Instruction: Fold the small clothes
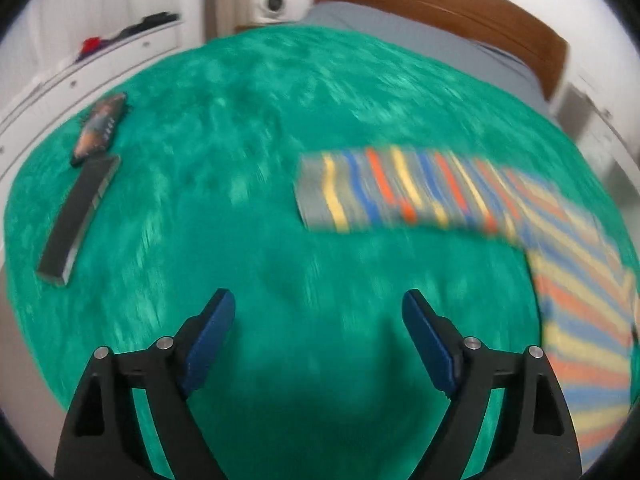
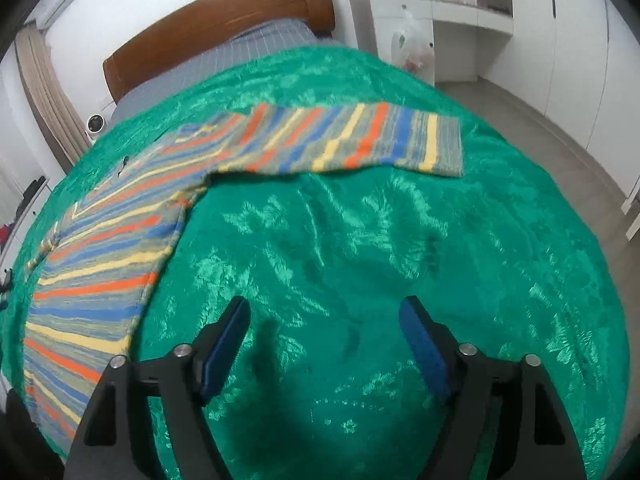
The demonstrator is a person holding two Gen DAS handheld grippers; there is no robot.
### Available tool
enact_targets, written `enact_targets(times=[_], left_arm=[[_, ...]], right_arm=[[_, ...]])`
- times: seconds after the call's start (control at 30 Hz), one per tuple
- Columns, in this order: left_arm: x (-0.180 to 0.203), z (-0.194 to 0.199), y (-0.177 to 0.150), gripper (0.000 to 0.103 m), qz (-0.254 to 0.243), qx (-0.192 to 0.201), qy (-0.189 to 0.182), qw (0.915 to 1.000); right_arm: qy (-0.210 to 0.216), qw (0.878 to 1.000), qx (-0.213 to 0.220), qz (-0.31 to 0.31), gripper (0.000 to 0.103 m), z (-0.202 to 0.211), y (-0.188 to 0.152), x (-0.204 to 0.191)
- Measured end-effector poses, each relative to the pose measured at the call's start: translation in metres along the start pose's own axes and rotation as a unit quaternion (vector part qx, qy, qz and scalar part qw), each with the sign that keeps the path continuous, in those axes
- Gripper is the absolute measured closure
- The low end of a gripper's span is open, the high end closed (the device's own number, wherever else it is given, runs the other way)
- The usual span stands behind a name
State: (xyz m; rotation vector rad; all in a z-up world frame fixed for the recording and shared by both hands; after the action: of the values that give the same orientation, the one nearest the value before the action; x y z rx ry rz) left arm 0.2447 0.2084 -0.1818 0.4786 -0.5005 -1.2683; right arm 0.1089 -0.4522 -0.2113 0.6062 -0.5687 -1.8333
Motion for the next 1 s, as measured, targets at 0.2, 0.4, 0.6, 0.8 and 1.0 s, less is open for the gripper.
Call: enact_targets(times=[0.2, 0.4, 0.6, 0.8, 1.0], left_arm=[[0.004, -0.026, -0.034, 0.000, -0.019, -0.013, 0.000, 0.9997], [0.006, -0.027, -0.035, 0.000, -0.017, 0.018, 0.009, 0.9997], [0.007, -0.026, -0.039, 0.000, -0.027, 0.023, 0.024, 0.9991], [0.006, -0.026, -0.038, 0.000, -0.027, 0.023, 0.025, 0.9990], [0.006, -0.026, -0.038, 0.000, -0.029, 0.023, 0.024, 0.9990]], right_arm=[[-0.003, 1.000, 0.003, -0.021, 0.018, -0.024, 0.000, 0.003], [-0.012, 1.000, 0.019, 0.007, 0.005, -0.032, -0.006, -0.008], [-0.005, 1.000, 0.029, 0.000, 0.003, -0.033, -0.007, -0.008], [-0.002, 0.999, 0.033, 0.003, 0.000, -0.034, -0.010, -0.010], [-0.003, 0.999, 0.036, 0.002, 0.000, -0.033, -0.012, -0.010]])
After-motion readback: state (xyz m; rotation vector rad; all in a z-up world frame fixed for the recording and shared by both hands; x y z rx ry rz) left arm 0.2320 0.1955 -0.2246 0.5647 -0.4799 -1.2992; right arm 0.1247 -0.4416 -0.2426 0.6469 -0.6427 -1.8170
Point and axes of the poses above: each gripper's, at about its wrist camera, not at the fingertips, and z roughly against the way its jaws point, x to its right, y to its top, the point moved 6 cm from there along -z, roughly the way its jaws point
